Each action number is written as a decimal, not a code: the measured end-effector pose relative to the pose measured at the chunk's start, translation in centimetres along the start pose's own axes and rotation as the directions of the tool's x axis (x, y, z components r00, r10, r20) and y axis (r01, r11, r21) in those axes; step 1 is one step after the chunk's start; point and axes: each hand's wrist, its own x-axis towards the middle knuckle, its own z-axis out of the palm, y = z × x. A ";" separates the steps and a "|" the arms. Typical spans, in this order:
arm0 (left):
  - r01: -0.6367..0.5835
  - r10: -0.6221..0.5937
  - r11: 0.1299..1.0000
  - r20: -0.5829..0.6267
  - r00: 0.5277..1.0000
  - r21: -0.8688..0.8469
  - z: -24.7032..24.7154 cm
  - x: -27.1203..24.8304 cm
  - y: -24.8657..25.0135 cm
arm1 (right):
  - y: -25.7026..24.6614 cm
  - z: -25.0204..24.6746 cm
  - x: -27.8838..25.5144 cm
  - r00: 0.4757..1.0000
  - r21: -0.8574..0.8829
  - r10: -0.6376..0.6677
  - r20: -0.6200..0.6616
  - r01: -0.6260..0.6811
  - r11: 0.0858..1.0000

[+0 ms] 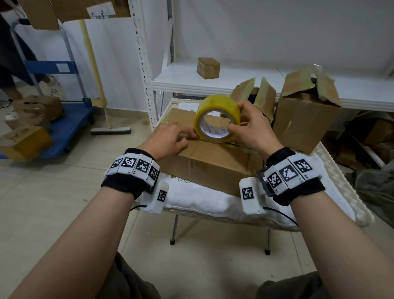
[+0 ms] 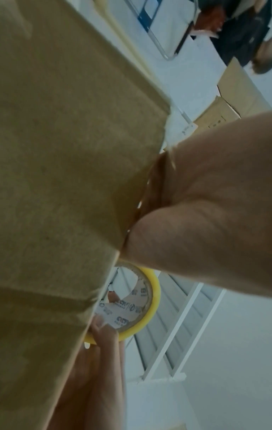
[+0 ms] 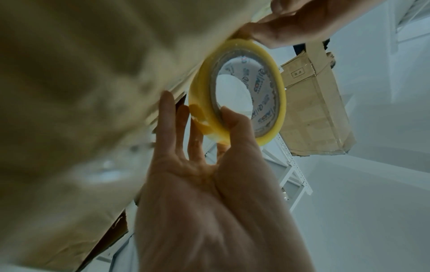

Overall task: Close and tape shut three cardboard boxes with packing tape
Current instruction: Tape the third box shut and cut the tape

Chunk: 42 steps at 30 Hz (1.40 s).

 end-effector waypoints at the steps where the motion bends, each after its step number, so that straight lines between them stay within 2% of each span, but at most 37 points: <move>1: 0.008 -0.007 1.000 0.013 1.000 -0.026 0.1 0.0 -0.1 | 0.0 0.0 -0.1 1.000 0.002 -0.005 -0.003 0.005 1.000; 5: 0.004 -0.002 0.991 0.013 1.000 -0.135 0.0 -0.3 -0.4 | -0.3 -0.5 -0.5 0.999 0.014 -0.021 -0.033 0.021 1.000; 9: -0.022 0.024 0.976 0.004 1.000 -0.216 -0.1 -0.3 -0.8 | 0.5 -2.7 -0.4 0.991 0.022 0.016 -0.134 -0.013 1.000; 15: -0.027 0.025 0.976 -0.014 1.000 -0.216 -0.3 -0.2 -0.5 | 1.0 -3.3 -1.2 0.995 -0.060 0.033 -0.098 -0.039 0.997; 19: -0.015 0.015 0.989 -0.005 1.000 -0.150 0.1 0.0 -0.4 | 1.2 -3.5 -1.1 0.999 -0.148 0.022 -0.049 -0.029 0.989; 21: -0.009 0.011 0.995 0.016 1.000 -0.103 0.2 0.3 -0.4 | 1.3 -3.6 -1.2 0.999 -0.125 0.002 -0.042 -0.007 0.992; 26: -0.042 0.042 0.999 0.031 0.999 0.017 0.1 0.7 0.4 | 1.7 -3.7 -0.9 0.999 -0.078 0.026 -0.048 -0.029 0.997; 30: -0.125 0.123 0.988 0.022 0.992 0.090 0.2 0.9 0.5 | 1.9 -3.8 -1.0 0.999 -0.084 0.044 -0.019 -0.046 0.995; 35: -0.109 0.109 0.975 0.015 0.994 0.195 0.3 0.8 1.8 | 1.9 -3.9 -1.1 0.996 -0.108 0.076 0.041 -0.071 0.992; 39: -0.117 0.097 0.942 0.076 0.992 0.316 0.2 0.5 3.8 | 1.9 -4.0 -1.2 0.995 -0.108 0.091 0.041 -0.086 0.990; 42: -0.103 0.080 0.945 0.086 0.993 0.312 0.1 0.4 4.4 | 1.8 -4.1 -1.2 0.995 -0.103 0.090 0.040 -0.086 0.991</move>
